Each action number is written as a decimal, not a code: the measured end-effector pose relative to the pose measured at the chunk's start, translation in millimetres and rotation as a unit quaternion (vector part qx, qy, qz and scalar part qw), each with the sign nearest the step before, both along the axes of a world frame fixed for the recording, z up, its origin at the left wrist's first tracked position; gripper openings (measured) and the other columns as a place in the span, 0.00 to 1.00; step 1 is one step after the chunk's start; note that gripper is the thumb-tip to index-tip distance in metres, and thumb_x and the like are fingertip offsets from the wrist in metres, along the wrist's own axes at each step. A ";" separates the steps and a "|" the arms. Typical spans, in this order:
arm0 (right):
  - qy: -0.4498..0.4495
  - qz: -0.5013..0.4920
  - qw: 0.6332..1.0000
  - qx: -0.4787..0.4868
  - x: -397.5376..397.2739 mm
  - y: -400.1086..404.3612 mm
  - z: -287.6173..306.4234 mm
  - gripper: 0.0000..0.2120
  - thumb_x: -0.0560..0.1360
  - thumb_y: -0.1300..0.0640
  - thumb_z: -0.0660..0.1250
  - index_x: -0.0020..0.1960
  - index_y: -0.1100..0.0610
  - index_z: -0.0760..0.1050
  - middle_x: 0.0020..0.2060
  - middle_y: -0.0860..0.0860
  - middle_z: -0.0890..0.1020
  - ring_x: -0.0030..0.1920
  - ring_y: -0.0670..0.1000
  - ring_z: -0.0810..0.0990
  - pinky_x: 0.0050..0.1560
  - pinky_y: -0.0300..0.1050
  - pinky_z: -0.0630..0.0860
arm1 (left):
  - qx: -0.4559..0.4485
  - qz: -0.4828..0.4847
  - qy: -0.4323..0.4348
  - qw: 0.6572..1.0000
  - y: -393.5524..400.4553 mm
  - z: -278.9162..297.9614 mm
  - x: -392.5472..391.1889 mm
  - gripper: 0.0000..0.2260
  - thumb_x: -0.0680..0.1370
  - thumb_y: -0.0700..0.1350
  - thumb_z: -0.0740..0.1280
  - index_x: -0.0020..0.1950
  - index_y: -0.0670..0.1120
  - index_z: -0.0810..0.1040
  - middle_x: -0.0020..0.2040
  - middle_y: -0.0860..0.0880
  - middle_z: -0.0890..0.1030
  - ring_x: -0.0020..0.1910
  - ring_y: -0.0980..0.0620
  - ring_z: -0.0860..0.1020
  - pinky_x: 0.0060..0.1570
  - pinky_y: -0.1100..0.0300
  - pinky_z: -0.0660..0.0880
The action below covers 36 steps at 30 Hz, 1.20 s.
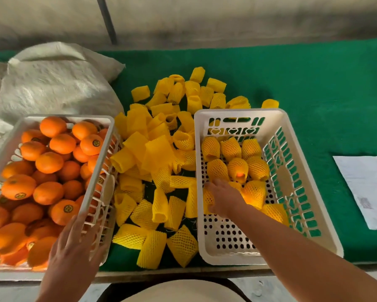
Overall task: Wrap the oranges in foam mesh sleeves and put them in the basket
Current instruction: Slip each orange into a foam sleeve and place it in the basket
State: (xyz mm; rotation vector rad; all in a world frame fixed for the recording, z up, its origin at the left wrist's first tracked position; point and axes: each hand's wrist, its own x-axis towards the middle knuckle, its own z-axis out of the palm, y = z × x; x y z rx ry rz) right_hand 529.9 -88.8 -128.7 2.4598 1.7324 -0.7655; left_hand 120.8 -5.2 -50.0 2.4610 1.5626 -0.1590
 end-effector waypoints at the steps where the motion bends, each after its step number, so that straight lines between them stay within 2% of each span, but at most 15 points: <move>1: 0.006 -0.007 1.000 0.000 0.1 0.0 0.2 0.43 0.72 0.48 0.77 0.81 0.48 0.59 0.76 0.50 0.65 0.76 0.55 0.64 0.67 0.53 0.75 | -0.011 0.004 0.001 1.000 0.2 -0.6 1.4 0.30 0.72 0.50 0.79 0.73 0.47 0.78 0.82 0.44 0.61 0.81 0.38 0.58 0.70 0.27 0.65; 5: 0.110 -0.107 0.988 0.020 -1.2 -11.3 32.7 0.45 0.75 0.49 0.77 0.84 0.47 0.55 0.83 0.50 0.55 0.83 0.55 0.51 0.78 0.54 0.63 | -0.019 -0.020 -0.076 0.997 10.2 -2.2 -3.9 0.25 0.71 0.42 0.81 0.67 0.45 0.81 0.78 0.41 0.66 0.75 0.33 0.67 0.65 0.28 0.70; 7: 0.105 -0.179 0.972 0.113 -13.3 -17.1 58.0 0.35 0.77 0.51 0.75 0.79 0.49 0.65 0.79 0.52 0.64 0.81 0.55 0.59 0.76 0.52 0.66 | -0.016 -0.006 -0.158 0.987 20.5 3.4 -12.6 0.21 0.77 0.43 0.75 0.69 0.50 0.79 0.78 0.47 0.67 0.73 0.40 0.71 0.62 0.34 0.76; 9: 0.085 -0.198 0.943 0.254 -46.6 -13.5 85.3 0.24 0.78 0.53 0.74 0.72 0.49 0.73 0.68 0.48 0.74 0.70 0.50 0.72 0.66 0.45 0.73 | -0.015 0.039 -0.205 0.978 39.0 13.1 -22.2 0.18 0.82 0.50 0.66 0.72 0.56 0.74 0.77 0.54 0.66 0.72 0.49 0.69 0.62 0.40 0.77; 10: 0.090 -0.183 0.933 0.296 -70.7 -6.4 98.8 0.21 0.78 0.53 0.73 0.70 0.48 0.74 0.65 0.45 0.75 0.67 0.45 0.72 0.64 0.41 0.72 | -0.009 0.058 -0.208 0.976 51.6 15.3 -27.7 0.16 0.83 0.52 0.63 0.71 0.57 0.74 0.77 0.53 0.67 0.72 0.49 0.69 0.64 0.41 0.76; 12: 0.099 -0.131 0.934 0.318 -120.6 15.8 114.9 0.17 0.80 0.52 0.70 0.68 0.46 0.75 0.66 0.41 0.74 0.68 0.41 0.69 0.66 0.34 0.66 | 0.006 0.081 -0.177 0.981 82.0 16.0 -37.2 0.14 0.84 0.52 0.63 0.69 0.55 0.76 0.75 0.50 0.71 0.72 0.47 0.68 0.67 0.42 0.72; 15: 0.119 -0.078 0.951 0.275 -178.5 55.2 111.9 0.16 0.82 0.51 0.68 0.69 0.46 0.76 0.69 0.40 0.72 0.70 0.38 0.66 0.65 0.26 0.59 | -0.005 0.043 -0.068 0.997 122.3 12.7 -52.3 0.20 0.83 0.55 0.65 0.74 0.52 0.72 0.76 0.50 0.70 0.75 0.47 0.66 0.70 0.45 0.70; 18: 0.134 -0.054 0.966 0.214 -212.4 86.5 92.0 0.15 0.83 0.49 0.65 0.69 0.47 0.75 0.67 0.40 0.72 0.67 0.37 0.67 0.56 0.21 0.61 | -0.079 -0.020 -0.017 0.996 145.2 3.4 -72.6 0.26 0.80 0.55 0.69 0.77 0.55 0.68 0.76 0.52 0.67 0.75 0.48 0.66 0.71 0.48 0.70; 20: 0.118 -0.051 0.979 0.159 -225.2 100.7 70.5 0.15 0.83 0.50 0.63 0.69 0.49 0.74 0.67 0.42 0.72 0.68 0.43 0.71 0.53 0.26 0.67 | -0.097 -0.043 -0.027 0.994 154.5 -5.8 -82.8 0.30 0.78 0.54 0.71 0.77 0.56 0.65 0.75 0.52 0.66 0.75 0.48 0.66 0.70 0.50 0.70; 23: 0.037 -0.053 0.998 0.015 -234.6 111.9 40.0 0.09 0.82 0.54 0.62 0.61 0.52 0.75 0.68 0.52 0.71 0.70 0.55 0.71 0.61 0.44 0.73 | -0.085 -0.075 -0.011 0.993 166.2 -20.8 -89.7 0.35 0.74 0.55 0.73 0.79 0.55 0.62 0.73 0.51 0.64 0.73 0.47 0.66 0.66 0.50 0.74; 25: 0.011 -0.078 0.996 -0.048 -235.4 114.7 28.4 0.06 0.79 0.57 0.65 0.55 0.52 0.74 0.67 0.55 0.70 0.66 0.57 0.72 0.59 0.47 0.73 | -0.076 -0.086 -0.006 0.993 169.3 -30.1 -90.3 0.37 0.74 0.57 0.73 0.79 0.55 0.61 0.71 0.51 0.63 0.72 0.46 0.66 0.63 0.50 0.76; 27: 0.009 -0.095 0.992 -0.081 -233.6 114.7 18.6 0.08 0.77 0.58 0.68 0.56 0.51 0.77 0.68 0.55 0.69 0.66 0.57 0.73 0.59 0.48 0.75 | -0.061 -0.091 -0.009 0.994 170.7 -36.2 -89.1 0.36 0.73 0.59 0.73 0.77 0.55 0.62 0.69 0.52 0.64 0.72 0.47 0.65 0.61 0.50 0.78; 31: -0.030 -0.132 0.985 -0.106 -227.5 112.0 6.5 0.12 0.76 0.58 0.71 0.60 0.53 0.78 0.73 0.59 0.65 0.66 0.59 0.72 0.62 0.51 0.76 | -0.043 -0.067 -0.070 0.994 169.3 -40.9 -92.6 0.34 0.70 0.60 0.76 0.72 0.58 0.65 0.67 0.56 0.65 0.68 0.50 0.70 0.55 0.54 0.79; 34: -0.032 -0.180 0.977 -0.108 -217.0 105.7 1.9 0.22 0.75 0.57 0.74 0.67 0.54 0.74 0.75 0.62 0.61 0.68 0.63 0.70 0.66 0.52 0.74 | -0.077 -0.004 -0.207 0.975 167.0 -32.7 -96.0 0.31 0.68 0.62 0.76 0.65 0.61 0.65 0.61 0.58 0.65 0.52 0.54 0.76 0.42 0.59 0.80; 36: -0.019 -0.199 0.975 -0.102 -209.6 97.4 1.1 0.25 0.73 0.58 0.75 0.68 0.56 0.72 0.71 0.60 0.64 0.67 0.61 0.71 0.64 0.49 0.73 | -0.117 0.045 -0.303 0.945 166.7 -22.1 -95.9 0.30 0.67 0.62 0.78 0.61 0.63 0.65 0.58 0.58 0.67 0.48 0.58 0.75 0.40 0.62 0.78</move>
